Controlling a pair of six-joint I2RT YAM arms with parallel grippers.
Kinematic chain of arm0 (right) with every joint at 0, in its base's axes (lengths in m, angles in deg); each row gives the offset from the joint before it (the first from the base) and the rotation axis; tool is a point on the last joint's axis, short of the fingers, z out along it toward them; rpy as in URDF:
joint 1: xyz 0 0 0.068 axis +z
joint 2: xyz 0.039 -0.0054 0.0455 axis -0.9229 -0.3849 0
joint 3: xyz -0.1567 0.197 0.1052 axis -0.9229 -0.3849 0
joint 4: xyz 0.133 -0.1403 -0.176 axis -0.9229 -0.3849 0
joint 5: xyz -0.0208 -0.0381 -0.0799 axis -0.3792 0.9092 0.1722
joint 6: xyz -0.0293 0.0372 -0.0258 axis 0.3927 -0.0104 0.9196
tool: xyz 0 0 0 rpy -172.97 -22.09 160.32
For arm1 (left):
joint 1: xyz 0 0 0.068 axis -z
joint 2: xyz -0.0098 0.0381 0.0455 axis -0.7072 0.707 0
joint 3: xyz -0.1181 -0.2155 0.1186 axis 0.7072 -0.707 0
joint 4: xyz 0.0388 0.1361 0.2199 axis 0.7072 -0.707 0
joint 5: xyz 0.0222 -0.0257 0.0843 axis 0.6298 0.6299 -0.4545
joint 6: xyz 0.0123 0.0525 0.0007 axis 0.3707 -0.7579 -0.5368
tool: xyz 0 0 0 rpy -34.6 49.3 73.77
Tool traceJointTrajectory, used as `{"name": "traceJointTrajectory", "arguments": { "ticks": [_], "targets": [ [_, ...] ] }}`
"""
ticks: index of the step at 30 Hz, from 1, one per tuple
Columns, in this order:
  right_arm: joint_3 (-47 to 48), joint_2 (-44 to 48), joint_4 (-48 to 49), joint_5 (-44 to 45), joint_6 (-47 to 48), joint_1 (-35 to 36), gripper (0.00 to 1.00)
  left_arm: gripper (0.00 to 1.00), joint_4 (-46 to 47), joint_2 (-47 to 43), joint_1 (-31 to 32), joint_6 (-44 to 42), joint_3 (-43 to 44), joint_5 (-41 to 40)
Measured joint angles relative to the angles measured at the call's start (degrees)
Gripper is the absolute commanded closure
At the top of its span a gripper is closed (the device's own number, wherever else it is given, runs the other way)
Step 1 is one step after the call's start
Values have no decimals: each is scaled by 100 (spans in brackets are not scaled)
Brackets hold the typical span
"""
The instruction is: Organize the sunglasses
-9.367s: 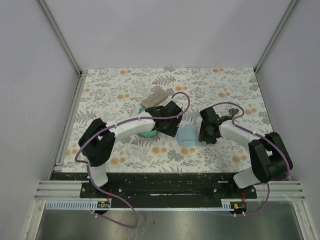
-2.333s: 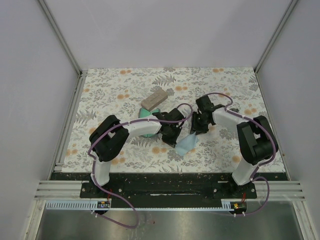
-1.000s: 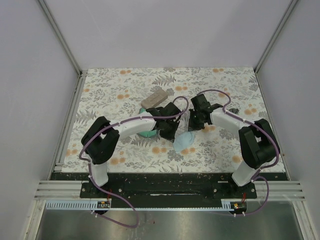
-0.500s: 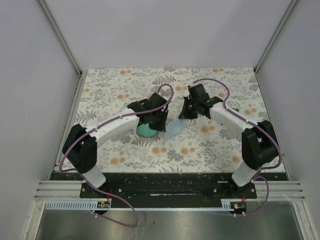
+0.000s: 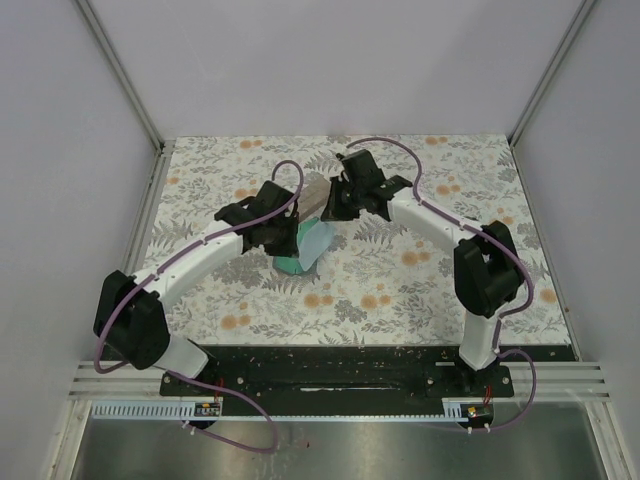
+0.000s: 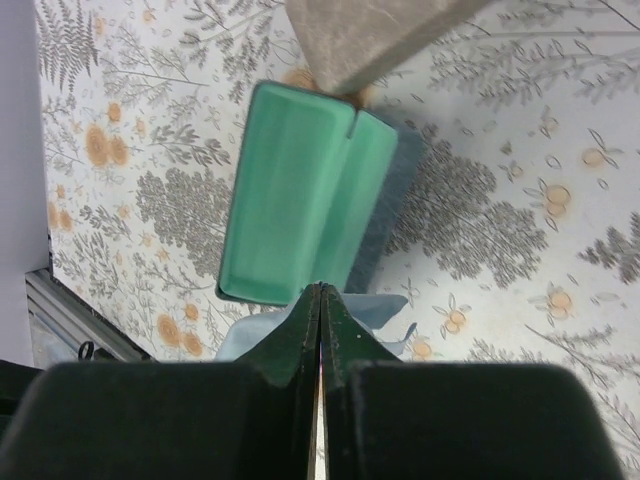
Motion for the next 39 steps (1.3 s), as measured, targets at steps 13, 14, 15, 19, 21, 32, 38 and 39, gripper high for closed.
{"name": "traceJointTrajectory", "arguments": {
  "ticks": [13, 14, 15, 19, 21, 32, 38, 39],
  "targets": [
    [1202, -1257, 81, -260, 223, 199, 100, 100, 223, -50, -514, 24, -389, -33],
    [1235, -1329, 79, -278, 232, 201, 100, 100, 260, -44, -529, 24, -402, -33],
    [1276, -1414, 83, -313, 249, 201, 100, 100, 304, -37, -544, 24, -417, -31],
    [1462, -1727, 76, -354, 299, 203, 100, 100, 474, 79, -608, 28, -474, 31],
    [1582, -1875, 66, -363, 326, 205, 100, 100, 573, 170, -634, 44, -527, 98],
    [2214, -2417, 55, -518, 501, 243, 100, 100, 870, 555, -807, 87, -632, 378],
    [2538, -2686, 50, -627, 529, 337, 100, 100, 957, 616, -1062, 83, -713, 431],
    [2594, -2741, 55, -649, 529, 358, 100, 100, 960, 616, -1093, 83, -737, 431]
  ]
}}
